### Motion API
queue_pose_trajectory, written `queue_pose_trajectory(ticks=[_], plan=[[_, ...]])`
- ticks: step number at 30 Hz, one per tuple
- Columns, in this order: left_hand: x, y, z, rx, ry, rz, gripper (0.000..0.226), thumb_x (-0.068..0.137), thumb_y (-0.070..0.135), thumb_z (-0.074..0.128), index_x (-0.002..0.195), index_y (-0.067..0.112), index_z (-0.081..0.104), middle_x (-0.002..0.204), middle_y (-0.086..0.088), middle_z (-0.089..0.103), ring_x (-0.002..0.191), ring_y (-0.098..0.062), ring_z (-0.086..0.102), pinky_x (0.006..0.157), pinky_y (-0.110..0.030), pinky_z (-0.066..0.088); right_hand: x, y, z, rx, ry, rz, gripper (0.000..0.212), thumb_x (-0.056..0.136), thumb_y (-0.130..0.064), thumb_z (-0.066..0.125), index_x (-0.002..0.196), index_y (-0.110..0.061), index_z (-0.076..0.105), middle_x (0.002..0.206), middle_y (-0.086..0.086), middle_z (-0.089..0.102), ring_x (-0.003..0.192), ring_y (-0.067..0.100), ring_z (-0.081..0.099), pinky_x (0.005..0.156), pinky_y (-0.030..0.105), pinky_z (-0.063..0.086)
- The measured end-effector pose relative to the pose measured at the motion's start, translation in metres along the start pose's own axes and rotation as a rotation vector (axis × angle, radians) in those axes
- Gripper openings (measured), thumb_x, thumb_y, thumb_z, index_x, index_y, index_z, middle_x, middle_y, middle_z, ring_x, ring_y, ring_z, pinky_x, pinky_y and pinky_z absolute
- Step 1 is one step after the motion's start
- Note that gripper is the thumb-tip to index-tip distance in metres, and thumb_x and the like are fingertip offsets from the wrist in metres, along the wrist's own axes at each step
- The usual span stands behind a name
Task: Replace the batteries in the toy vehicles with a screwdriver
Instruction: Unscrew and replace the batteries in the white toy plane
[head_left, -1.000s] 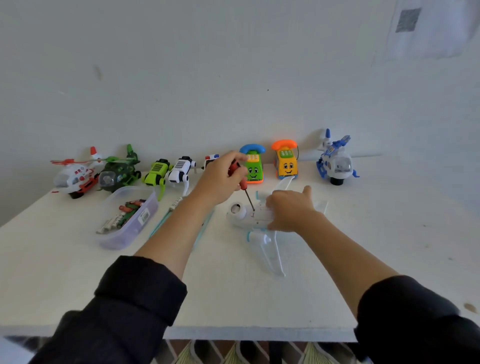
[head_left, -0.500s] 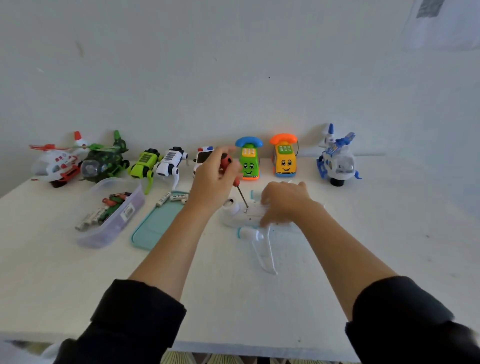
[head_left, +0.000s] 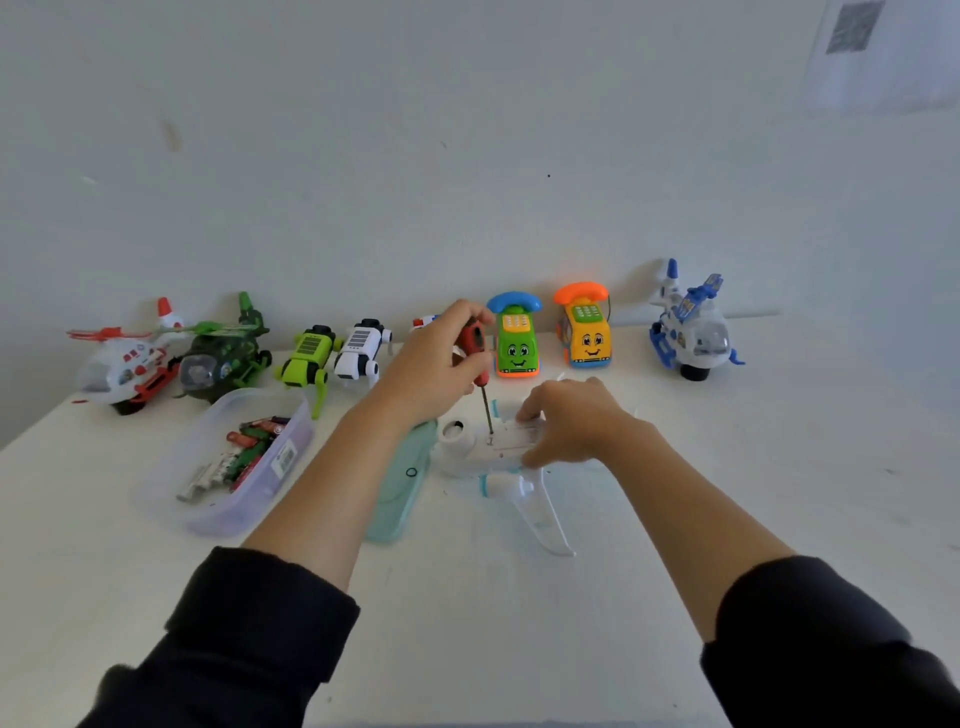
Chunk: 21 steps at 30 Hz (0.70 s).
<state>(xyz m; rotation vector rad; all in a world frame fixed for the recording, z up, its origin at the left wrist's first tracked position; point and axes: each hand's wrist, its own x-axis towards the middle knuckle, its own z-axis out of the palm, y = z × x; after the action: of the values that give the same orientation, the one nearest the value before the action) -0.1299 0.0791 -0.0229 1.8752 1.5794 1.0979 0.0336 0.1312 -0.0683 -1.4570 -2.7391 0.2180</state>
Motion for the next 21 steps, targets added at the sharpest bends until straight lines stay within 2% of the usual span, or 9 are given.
queue_pose_trajectory(ticks=[2, 4, 6, 7, 9, 10, 13, 17, 21], plan=[[0.003, -0.011, 0.005, 0.107, 0.149, 0.025, 0.017, 0.084, 0.02, 0.067, 0.089, 0.019, 0.051, 0.082, -0.002, 0.062, 0.075, -0.026, 0.066, 0.068, -0.048, 0.056, 0.005, -0.003, -0.001, 0.033, -0.028, 0.041, 0.054, 0.069, -0.047, 0.077, 0.117, -0.028, 0.062, 0.109, -0.006, 0.061, 0.102, 0.016, 0.052, 0.094, 0.038, 0.032], [0.011, -0.019, 0.011, 0.22, 0.324, -0.004, 0.024, 0.08, 0.031, 0.068, 0.077, 0.021, 0.046, 0.073, 0.002, 0.06, 0.067, -0.021, 0.061, 0.059, -0.034, 0.05, 0.01, -0.005, -0.004, 0.045, -0.059, 0.083, 0.052, 0.067, -0.043, 0.078, 0.113, -0.024, 0.064, 0.106, -0.004, 0.064, 0.1, 0.017, 0.054, 0.092, 0.039, 0.032], [0.015, -0.018, 0.015, 0.299, 0.441, -0.015, 0.021, 0.083, 0.023, 0.063, 0.073, 0.02, 0.045, 0.069, 0.007, 0.05, 0.063, -0.015, 0.052, 0.057, -0.026, 0.037, 0.014, -0.008, -0.007, 0.045, -0.094, 0.106, 0.049, 0.066, -0.039, 0.078, 0.11, -0.02, 0.067, 0.103, -0.002, 0.068, 0.097, 0.019, 0.056, 0.087, 0.039, 0.031], [0.018, -0.02, 0.017, 0.254, 0.466, 0.002, 0.012, 0.083, 0.015, 0.061, 0.079, 0.016, 0.05, 0.076, 0.007, 0.049, 0.071, -0.017, 0.053, 0.063, -0.024, 0.036, 0.015, -0.009, -0.008, 0.048, -0.105, 0.114, 0.049, 0.066, -0.038, 0.079, 0.109, -0.019, 0.067, 0.103, -0.001, 0.068, 0.097, 0.019, 0.056, 0.086, 0.039, 0.031], [0.022, -0.022, 0.021, 0.045, 0.449, 0.036, 0.021, 0.084, 0.004, 0.059, 0.104, 0.007, 0.056, 0.095, 0.004, 0.052, 0.096, -0.022, 0.057, 0.085, -0.024, 0.041, 0.016, -0.009, -0.009, 0.072, -0.118, 0.137, 0.05, 0.065, -0.036, 0.079, 0.109, -0.019, 0.067, 0.104, -0.001, 0.069, 0.096, 0.019, 0.058, 0.087, 0.038, 0.033], [0.021, -0.024, 0.024, -0.052, 0.433, 0.046, 0.029, 0.084, 0.004, 0.058, 0.113, 0.009, 0.053, 0.097, 0.002, 0.053, 0.098, -0.024, 0.06, 0.09, -0.033, 0.046, 0.016, -0.008, -0.01, 0.101, -0.123, 0.156, 0.05, 0.064, -0.035, 0.08, 0.109, -0.019, 0.067, 0.102, -0.001, 0.069, 0.094, 0.019, 0.059, 0.088, 0.037, 0.036], [0.017, -0.027, 0.028, -0.033, 0.437, 0.096, 0.043, 0.085, 0.01, 0.055, 0.124, 0.024, 0.044, 0.084, -0.002, 0.056, 0.078, -0.028, 0.066, 0.074, -0.045, 0.054, 0.016, -0.004, -0.01, 0.167, -0.132, 0.191, 0.051, 0.062, -0.034, 0.081, 0.11, -0.024, 0.065, 0.095, -0.004, 0.07, 0.087, 0.014, 0.06, 0.09, 0.037, 0.04], [0.022, -0.019, 0.018, 0.029, 0.32, 0.064, 0.01, 0.092, 0.013, 0.052, 0.099, 0.017, 0.047, 0.072, 0.006, 0.051, 0.073, -0.029, 0.062, 0.072, -0.047, 0.052, 0.02, -0.003, -0.009, 0.15, -0.134, 0.188, 0.061, 0.06, -0.04, 0.083, 0.116, -0.029, 0.061, 0.106, -0.007, 0.065, 0.097, 0.016, 0.055, 0.09, 0.037, 0.041], [0.027, -0.007, 0.003, -0.005, 0.048, -0.094, 0.019, 0.091, -0.001, 0.035, 0.101, 0.014, 0.041, 0.082, -0.001, 0.049, 0.079, -0.029, 0.058, 0.081, -0.044, 0.049, 0.023, -0.001, -0.005, 0.161, -0.133, 0.195, 0.065, 0.056, -0.042, 0.085, 0.116, -0.031, 0.062, 0.107, -0.008, 0.065, 0.098, 0.016, 0.055, 0.09, 0.038, 0.041]])
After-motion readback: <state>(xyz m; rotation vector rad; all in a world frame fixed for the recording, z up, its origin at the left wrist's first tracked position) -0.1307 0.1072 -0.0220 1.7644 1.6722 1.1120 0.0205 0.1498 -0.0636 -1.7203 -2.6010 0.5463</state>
